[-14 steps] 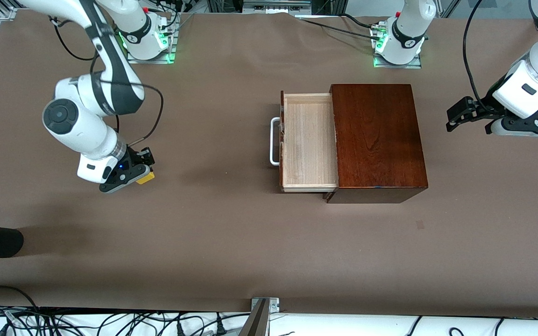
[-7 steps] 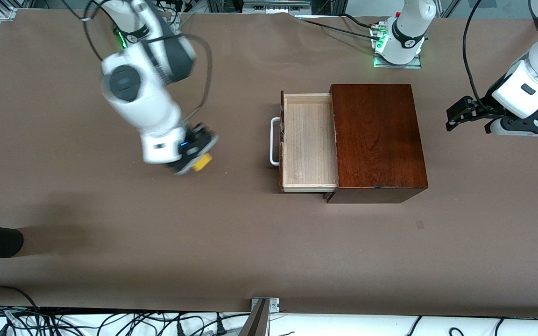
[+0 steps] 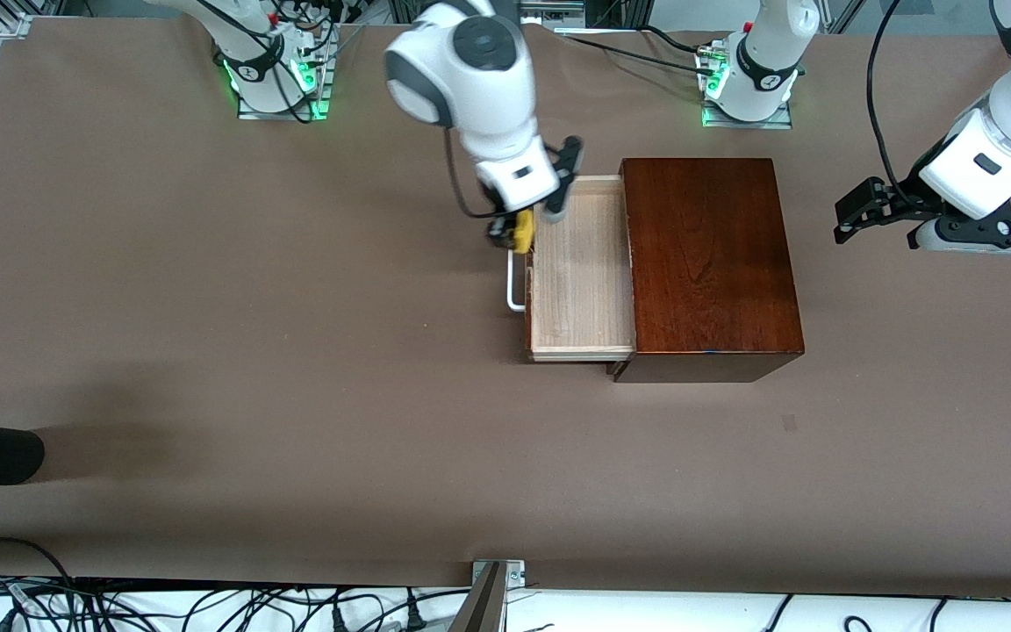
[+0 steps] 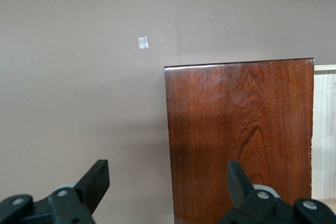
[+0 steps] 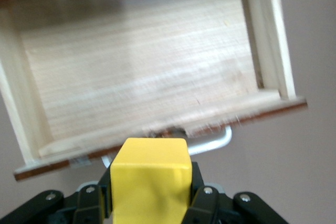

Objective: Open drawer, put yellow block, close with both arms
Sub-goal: 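Lift the yellow cube with the right gripper and carry it over the drawer, then lower the yellow cube into the drawer and open the right gripper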

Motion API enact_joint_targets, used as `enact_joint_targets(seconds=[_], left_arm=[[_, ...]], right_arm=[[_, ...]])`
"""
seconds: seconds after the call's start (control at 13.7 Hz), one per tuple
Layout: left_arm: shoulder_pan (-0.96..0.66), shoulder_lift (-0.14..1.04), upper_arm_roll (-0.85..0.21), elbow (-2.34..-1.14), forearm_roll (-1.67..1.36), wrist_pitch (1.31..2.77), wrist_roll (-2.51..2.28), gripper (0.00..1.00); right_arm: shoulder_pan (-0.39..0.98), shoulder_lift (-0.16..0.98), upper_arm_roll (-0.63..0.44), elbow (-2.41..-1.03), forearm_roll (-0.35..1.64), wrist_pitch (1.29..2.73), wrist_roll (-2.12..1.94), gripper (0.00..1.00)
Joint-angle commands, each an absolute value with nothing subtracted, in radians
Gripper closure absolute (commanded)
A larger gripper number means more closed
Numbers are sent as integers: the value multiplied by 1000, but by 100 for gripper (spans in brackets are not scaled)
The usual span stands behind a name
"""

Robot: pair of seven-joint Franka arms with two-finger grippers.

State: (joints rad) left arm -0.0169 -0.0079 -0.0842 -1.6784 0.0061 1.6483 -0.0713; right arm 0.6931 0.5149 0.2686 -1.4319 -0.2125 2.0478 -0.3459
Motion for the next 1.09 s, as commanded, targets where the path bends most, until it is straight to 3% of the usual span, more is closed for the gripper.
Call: enact_joint_targets(seconds=[0.0,0.44,1.02], left_arm=[[-14,-21,-83,-1674,2,1621,-54,0],[-12,-20,-77,-1674,2,1617,-51,0],[-12,-21,-78,-1675,3,1606,-52,0]], right_arm=[[771,644,258,-1275,-293,1977,-362,100],[822,745,249,-1249,-341,2066,-382,100],[804,776,247,-1252,-350,2082,-505,100]])
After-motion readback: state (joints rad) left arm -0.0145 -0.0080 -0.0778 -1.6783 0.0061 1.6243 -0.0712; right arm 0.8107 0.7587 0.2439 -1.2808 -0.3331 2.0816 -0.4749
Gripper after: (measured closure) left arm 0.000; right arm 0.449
